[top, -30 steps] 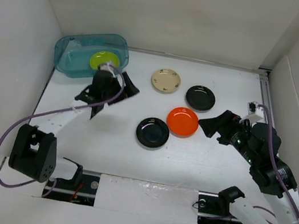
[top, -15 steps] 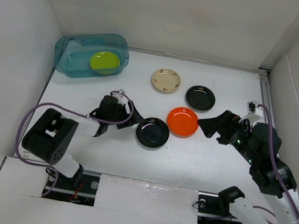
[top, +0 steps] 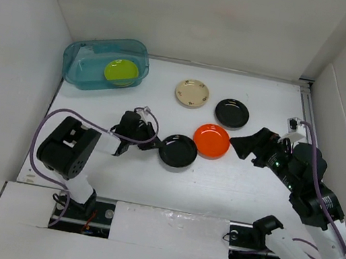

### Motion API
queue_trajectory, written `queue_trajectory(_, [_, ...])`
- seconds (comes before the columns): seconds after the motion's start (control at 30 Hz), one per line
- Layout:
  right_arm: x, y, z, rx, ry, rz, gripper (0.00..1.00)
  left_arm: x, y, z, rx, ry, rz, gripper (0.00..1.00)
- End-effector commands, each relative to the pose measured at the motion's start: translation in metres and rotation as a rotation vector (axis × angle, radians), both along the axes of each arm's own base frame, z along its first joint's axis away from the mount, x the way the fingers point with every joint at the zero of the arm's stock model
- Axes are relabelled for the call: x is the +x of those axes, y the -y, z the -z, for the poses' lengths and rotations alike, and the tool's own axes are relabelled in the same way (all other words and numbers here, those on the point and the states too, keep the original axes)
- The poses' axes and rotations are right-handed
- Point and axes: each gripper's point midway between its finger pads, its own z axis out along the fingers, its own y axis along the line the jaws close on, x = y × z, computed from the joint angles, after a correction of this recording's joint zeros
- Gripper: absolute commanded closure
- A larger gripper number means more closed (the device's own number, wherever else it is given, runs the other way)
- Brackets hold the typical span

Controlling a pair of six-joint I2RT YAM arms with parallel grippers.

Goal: Place the plates into the plastic bin on the countertop

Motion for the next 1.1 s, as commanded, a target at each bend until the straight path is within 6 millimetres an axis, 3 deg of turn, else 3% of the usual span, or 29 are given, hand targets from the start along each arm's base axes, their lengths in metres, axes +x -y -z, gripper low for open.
queue_trajectory(0.0, [0.001, 0.003, -0.016, 0.010, 0.054, 0.005, 0.01, -0.020, -0.034, 0.030, 0.235, -0.128, -0.041, 1.00])
queue_trajectory(0.17, [0.000, 0.003, -0.018, 0.015, 0.062, 0.005, 0.01, 0.005, -0.094, -0.033, 0.461, -0.084, -0.366, 1.00])
queue_trajectory(0.2, [-0.001, 0.002, -0.020, 0.021, 0.069, -0.005, 0.01, 0.019, -0.095, -0.060, 0.449, -0.043, -0.423, 1.00])
queue_trajectory(0.27, [-0.001, 0.000, -0.022, 0.027, 0.077, -0.014, 0.01, 0.031, -0.104, -0.096, 0.416, 0.008, -0.509, 1.00])
queue_trajectory(0.3, [-0.002, -0.002, -0.025, 0.043, 0.082, -0.024, 0.01, 0.047, -0.110, -0.123, 0.376, 0.057, -0.555, 1.00])
queue_trajectory(0.37, [-0.002, -0.004, -0.029, 0.052, 0.093, -0.034, 0.01, 0.063, -0.114, -0.154, 0.330, 0.098, -0.584, 1.00])
queue_trajectory(0.4, [-0.003, -0.006, -0.031, 0.058, 0.100, -0.045, 0.01, 0.074, -0.119, -0.159, 0.331, 0.095, -0.607, 1.00])
queue_trajectory(0.43, [-0.003, -0.006, -0.031, 0.058, 0.100, -0.045, 0.01, 0.092, -0.122, -0.191, 0.314, 0.149, -0.636, 1.00])
queue_trajectory(0.47, [-0.002, -0.008, -0.029, 0.056, 0.091, -0.054, 0.01, 0.102, -0.129, -0.199, 0.321, 0.151, -0.663, 1.00])
queue_trajectory(0.5, [-0.002, -0.008, -0.029, 0.056, 0.091, -0.054, 0.01, 0.114, -0.137, -0.194, 0.356, 0.132, -0.684, 1.00])
queue_trajectory(0.53, [-0.002, -0.008, -0.029, 0.056, 0.091, -0.054, 0.01, 0.132, -0.153, -0.216, 0.352, 0.164, -0.748, 1.00])
queue_trajectory(0.6, [-0.006, -0.008, -0.032, 0.070, 0.096, -0.061, 0.01, 0.148, -0.178, -0.216, 0.384, 0.135, -0.813, 1.00])
queue_trajectory(0.63, [-0.007, -0.008, -0.036, 0.074, 0.104, -0.061, 0.01, 0.161, -0.199, -0.202, 0.395, 0.092, -0.847, 1.00])
queue_trajectory(0.7, [-0.007, -0.008, -0.036, 0.074, 0.104, -0.061, 0.01, 0.186, -0.215, -0.220, 0.357, 0.128, -0.888, 1.00])
queue_trajectory(0.73, [-0.007, -0.008, -0.036, 0.074, 0.104, -0.061, 0.01, 0.200, -0.225, -0.205, 0.373, 0.097, -0.903, 1.00])
queue_trajectory(0.77, [-0.007, -0.008, -0.036, 0.074, 0.104, -0.061, 0.01, 0.216, -0.244, -0.225, 0.367, 0.129, -0.954, 1.00])
queue_trajectory(0.8, [-0.007, -0.008, -0.036, 0.074, 0.104, -0.061, 0.01, 0.226, -0.251, -0.228, 0.377, 0.136, -0.958, 1.00])
queue_trajectory(0.83, [-0.008, -0.007, -0.038, 0.074, 0.103, -0.061, 0.01, 0.236, -0.259, -0.194, 0.429, 0.046, -0.947, 1.00])
queue_trajectory(0.9, [-0.008, -0.007, -0.038, 0.074, 0.103, -0.061, 0.01, 0.261, -0.270, -0.183, 0.433, 0.021, -0.924, 1.00])
queue_trajectory(0.93, [-0.009, -0.007, -0.035, 0.069, 0.093, -0.061, 0.01, 0.266, -0.277, -0.198, 0.420, 0.052, -0.944, 1.00])
queue_trajectory(0.97, [-0.011, -0.006, -0.038, 0.074, 0.103, -0.061, 0.01, 0.274, -0.277, -0.173, 0.405, 0.007, -0.902, 1.00])
queue_trajectory(1.0, [-0.010, -0.005, -0.038, 0.072, 0.104, -0.052, 0.01, 0.279, -0.287, -0.171, 0.396, 0.010, -0.915, 1.00])
queue_trajectory(1.03, [-0.009, -0.005, -0.033, 0.067, 0.094, -0.052, 0.01, 0.284, -0.285, -0.164, 0.385, 0.007, -0.902, 1.00])
queue_trajectory(1.07, [-0.009, -0.005, -0.033, 0.067, 0.094, -0.052, 0.01, 0.289, -0.289, -0.146, 0.378, -0.014, -0.896, 1.00])
